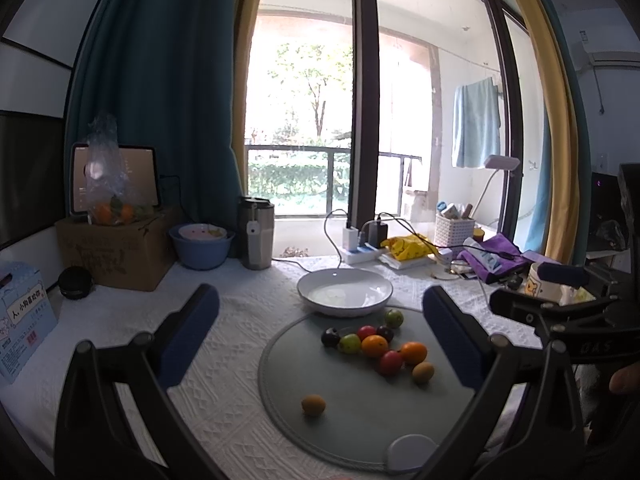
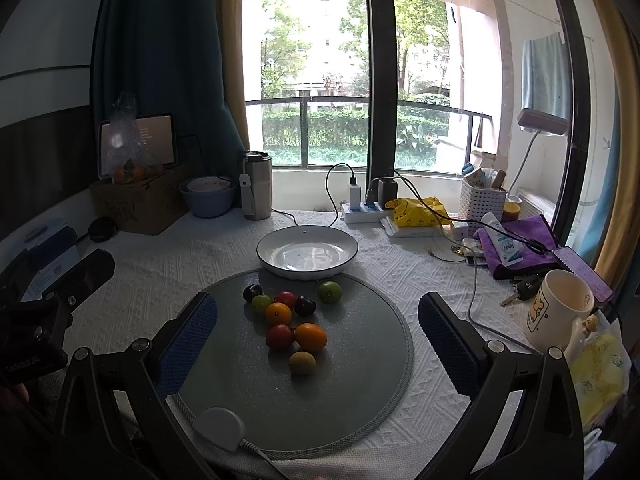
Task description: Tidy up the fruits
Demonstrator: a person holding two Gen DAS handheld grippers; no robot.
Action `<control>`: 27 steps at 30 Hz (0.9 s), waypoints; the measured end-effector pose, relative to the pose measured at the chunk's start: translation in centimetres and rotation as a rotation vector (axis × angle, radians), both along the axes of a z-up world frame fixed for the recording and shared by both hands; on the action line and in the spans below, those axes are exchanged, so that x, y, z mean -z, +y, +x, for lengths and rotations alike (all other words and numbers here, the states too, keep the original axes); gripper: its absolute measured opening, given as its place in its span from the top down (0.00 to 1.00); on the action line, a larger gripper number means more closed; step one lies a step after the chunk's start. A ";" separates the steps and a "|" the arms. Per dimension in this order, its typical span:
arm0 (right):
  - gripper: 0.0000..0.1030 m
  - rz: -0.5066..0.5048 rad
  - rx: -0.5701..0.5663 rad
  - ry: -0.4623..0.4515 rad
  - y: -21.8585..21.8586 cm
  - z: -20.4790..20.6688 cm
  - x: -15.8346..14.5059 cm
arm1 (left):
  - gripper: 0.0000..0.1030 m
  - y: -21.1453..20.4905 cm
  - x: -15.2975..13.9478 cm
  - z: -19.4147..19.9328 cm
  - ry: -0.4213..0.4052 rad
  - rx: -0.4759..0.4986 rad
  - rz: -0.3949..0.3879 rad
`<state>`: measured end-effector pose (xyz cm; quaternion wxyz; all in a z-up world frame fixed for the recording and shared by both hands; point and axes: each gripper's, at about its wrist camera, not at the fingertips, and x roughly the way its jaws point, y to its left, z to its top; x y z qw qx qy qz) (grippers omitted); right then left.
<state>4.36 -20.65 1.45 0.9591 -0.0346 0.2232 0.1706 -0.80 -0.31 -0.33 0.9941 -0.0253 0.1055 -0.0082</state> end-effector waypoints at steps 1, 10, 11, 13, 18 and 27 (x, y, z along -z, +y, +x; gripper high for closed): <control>0.00 0.000 0.000 0.000 0.0 0.0 0.0 | 0.00 0.0 0.0 0.0 0.001 0.000 0.000; 0.00 0.000 0.001 0.000 0.0 -0.1 0.0 | 0.00 0.0 0.0 -0.3 0.000 0.003 -0.002; 0.00 -0.001 0.001 0.001 0.0 -0.1 0.0 | 0.00 0.0 0.0 -0.3 0.000 0.003 -0.002; 0.00 -0.001 0.001 0.002 -0.1 -0.1 0.1 | 0.00 0.0 0.0 -0.4 0.002 0.004 -0.003; 0.00 0.001 0.001 0.002 -0.1 -0.1 0.1 | 0.00 -0.1 -0.1 -0.5 0.004 0.007 -0.004; 0.00 -0.001 0.003 0.008 0.0 -0.1 0.4 | 0.00 -0.1 0.0 -0.2 0.017 0.011 -0.008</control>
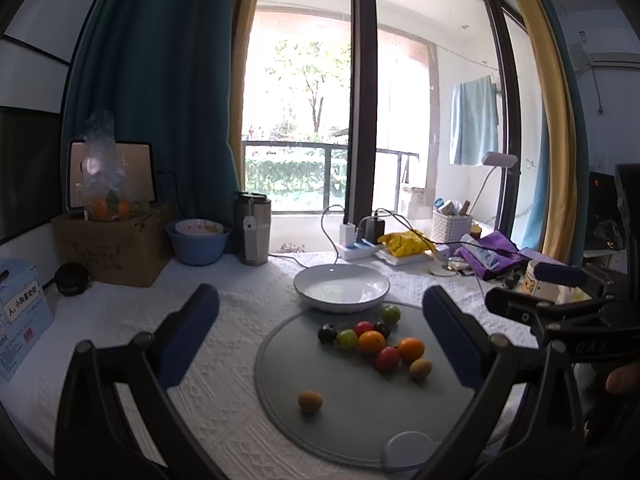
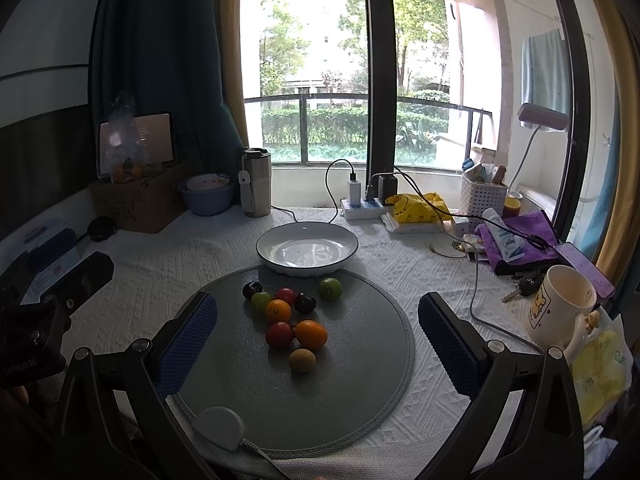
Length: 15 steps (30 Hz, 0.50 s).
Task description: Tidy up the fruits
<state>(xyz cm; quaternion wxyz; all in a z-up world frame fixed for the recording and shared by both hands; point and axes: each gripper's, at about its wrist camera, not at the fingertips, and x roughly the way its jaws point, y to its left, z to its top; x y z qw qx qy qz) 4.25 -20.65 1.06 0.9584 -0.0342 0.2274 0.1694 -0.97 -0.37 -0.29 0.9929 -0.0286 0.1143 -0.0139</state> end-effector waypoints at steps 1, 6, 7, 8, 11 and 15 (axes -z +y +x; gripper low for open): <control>0.00 0.000 0.000 0.003 0.0 0.0 0.1 | 0.00 0.0 0.1 0.1 0.005 0.001 -0.001; 0.00 -0.003 0.001 0.029 0.2 0.6 0.8 | 0.00 0.1 0.7 0.9 0.036 0.005 -0.002; 0.00 -0.004 0.001 0.036 0.2 0.8 1.0 | 0.00 0.1 0.9 1.1 0.046 0.004 -0.002; 0.00 -0.005 0.001 0.045 0.2 1.0 1.1 | 0.00 0.1 1.2 1.5 0.063 0.002 0.002; 0.02 -0.011 -0.006 0.083 0.3 1.8 2.1 | 0.00 0.0 2.4 2.6 0.124 0.005 0.010; 0.05 -0.017 -0.016 0.151 0.5 3.0 3.9 | 0.01 -0.2 4.3 4.4 0.218 0.013 0.028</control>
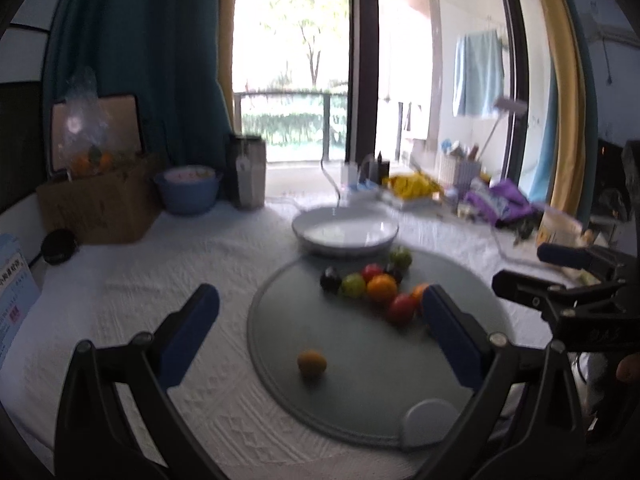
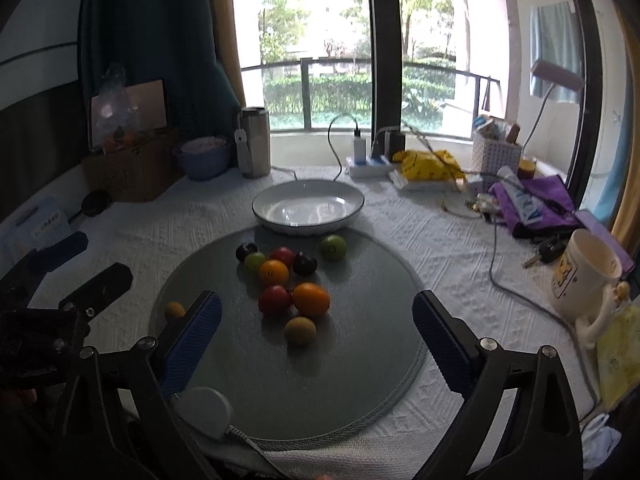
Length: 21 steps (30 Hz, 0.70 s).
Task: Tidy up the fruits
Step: 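Grasp the brown kiwi with the left gripper while the right gripper grasps another kiwi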
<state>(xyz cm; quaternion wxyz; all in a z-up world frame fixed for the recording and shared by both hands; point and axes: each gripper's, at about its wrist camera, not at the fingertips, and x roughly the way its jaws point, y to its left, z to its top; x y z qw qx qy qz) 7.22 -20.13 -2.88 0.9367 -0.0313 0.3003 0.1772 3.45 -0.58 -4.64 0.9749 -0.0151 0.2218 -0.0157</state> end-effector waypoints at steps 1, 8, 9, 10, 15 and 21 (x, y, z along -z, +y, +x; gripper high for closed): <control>0.05 0.001 -0.003 0.012 0.1 0.2 0.4 | 0.01 -0.1 0.5 0.5 0.025 0.003 0.004; 0.27 -0.010 -0.033 0.135 0.7 3.0 3.9 | 0.18 -0.4 4.4 3.4 0.192 0.024 0.014; 0.30 -0.011 -0.039 0.146 0.9 3.3 4.2 | 0.22 -0.4 5.0 3.8 0.214 0.025 0.012; 0.32 -0.014 -0.044 0.155 1.0 3.5 4.5 | 0.28 -0.3 5.5 4.1 0.236 0.025 0.013; 0.52 -0.018 -0.091 0.216 1.8 5.0 6.2 | 0.50 0.1 7.0 5.6 0.326 0.026 0.008; 0.70 -0.032 -0.131 0.256 2.4 6.0 7.4 | 0.68 -0.3 7.9 6.2 0.366 0.030 0.024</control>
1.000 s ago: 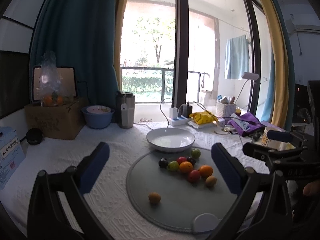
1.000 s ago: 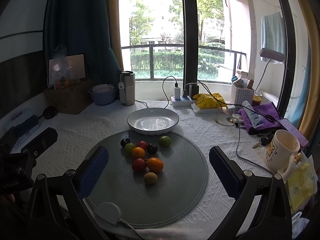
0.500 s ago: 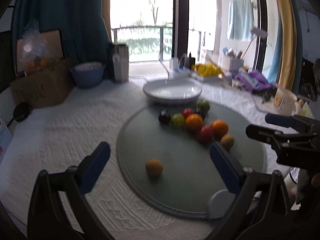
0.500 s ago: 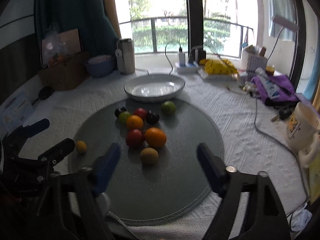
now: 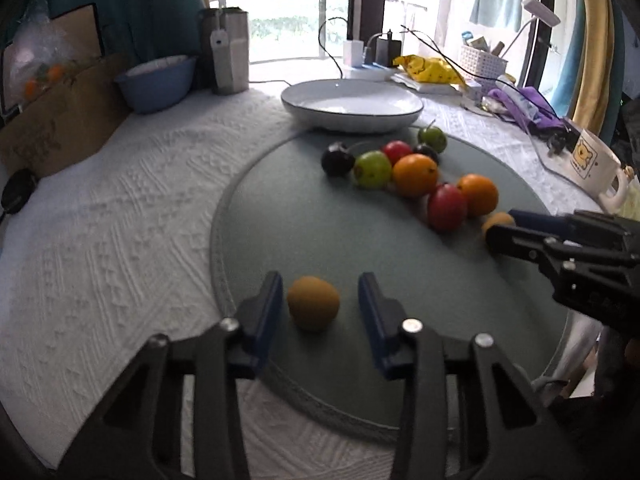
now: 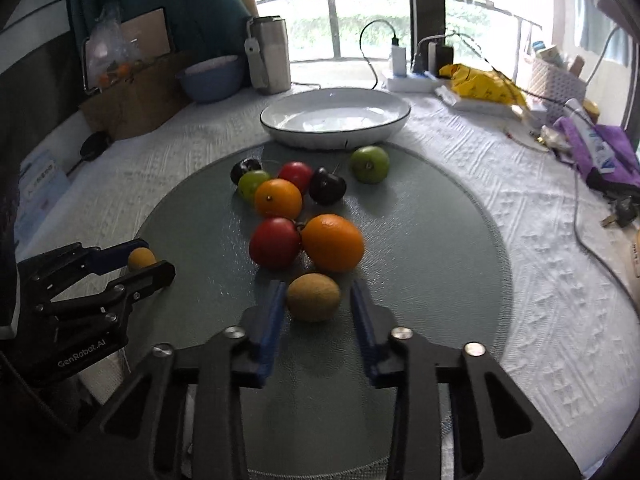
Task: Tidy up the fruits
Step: 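Grasp the brown kiwi with the left gripper while the right gripper grasps another kiwi, then carry both kiwis onto the white plate and open both grippers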
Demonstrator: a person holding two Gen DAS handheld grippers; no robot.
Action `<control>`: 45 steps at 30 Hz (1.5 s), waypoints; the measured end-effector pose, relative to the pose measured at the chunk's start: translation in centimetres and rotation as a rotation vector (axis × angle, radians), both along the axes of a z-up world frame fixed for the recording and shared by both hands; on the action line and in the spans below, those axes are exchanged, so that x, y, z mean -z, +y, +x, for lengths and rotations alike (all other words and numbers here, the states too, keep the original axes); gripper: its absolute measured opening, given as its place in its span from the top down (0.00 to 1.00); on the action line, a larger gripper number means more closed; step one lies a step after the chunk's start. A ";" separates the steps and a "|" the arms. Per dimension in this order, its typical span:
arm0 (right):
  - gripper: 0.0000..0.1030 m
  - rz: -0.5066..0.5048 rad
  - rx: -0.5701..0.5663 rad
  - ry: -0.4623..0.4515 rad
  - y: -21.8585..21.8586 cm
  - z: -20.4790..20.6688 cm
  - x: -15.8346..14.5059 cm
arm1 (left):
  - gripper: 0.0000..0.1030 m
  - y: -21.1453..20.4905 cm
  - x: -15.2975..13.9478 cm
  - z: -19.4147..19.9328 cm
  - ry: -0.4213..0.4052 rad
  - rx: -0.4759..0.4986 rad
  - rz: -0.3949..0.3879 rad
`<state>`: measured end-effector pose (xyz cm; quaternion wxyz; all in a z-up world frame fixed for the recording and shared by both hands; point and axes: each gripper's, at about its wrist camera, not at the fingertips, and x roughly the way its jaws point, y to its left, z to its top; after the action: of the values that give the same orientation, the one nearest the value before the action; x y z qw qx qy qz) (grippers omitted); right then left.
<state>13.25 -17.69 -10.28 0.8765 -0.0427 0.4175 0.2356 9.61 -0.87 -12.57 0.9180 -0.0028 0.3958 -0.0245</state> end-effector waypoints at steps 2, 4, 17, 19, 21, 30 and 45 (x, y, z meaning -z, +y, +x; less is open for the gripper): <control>0.70 0.000 -0.010 -0.002 0.1 0.0 0.0 | 0.74 0.0 0.0 0.0 0.004 0.002 -0.002; 0.70 0.000 -0.018 0.000 0.1 0.0 -0.1 | 0.75 0.0 -0.1 0.1 0.010 0.004 -0.004; 0.70 0.006 -0.012 -0.074 -0.8 1.8 -3.3 | 0.75 0.3 -2.9 2.7 -0.052 0.022 -0.030; 0.70 0.005 -0.007 -0.086 -1.0 2.6 -3.7 | 0.75 0.3 -3.4 3.5 -0.063 0.026 -0.031; 0.70 0.005 -0.002 -0.097 -1.0 3.6 -4.0 | 0.75 0.4 -3.7 4.3 -0.072 0.026 -0.033; 0.70 0.011 -0.013 -0.146 0.0 8.7 -5.6 | 0.75 0.9 -5.2 9.8 -0.094 0.032 -0.073; 0.70 0.042 -0.047 -0.111 2.5 18.2 -5.0 | 0.75 1.9 -5.1 19.9 -0.042 0.026 -0.132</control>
<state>31.50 -15.22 -5.31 0.8932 -0.0473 0.3622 0.2622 29.53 1.04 -7.44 0.9235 -0.0574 0.3740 -0.0627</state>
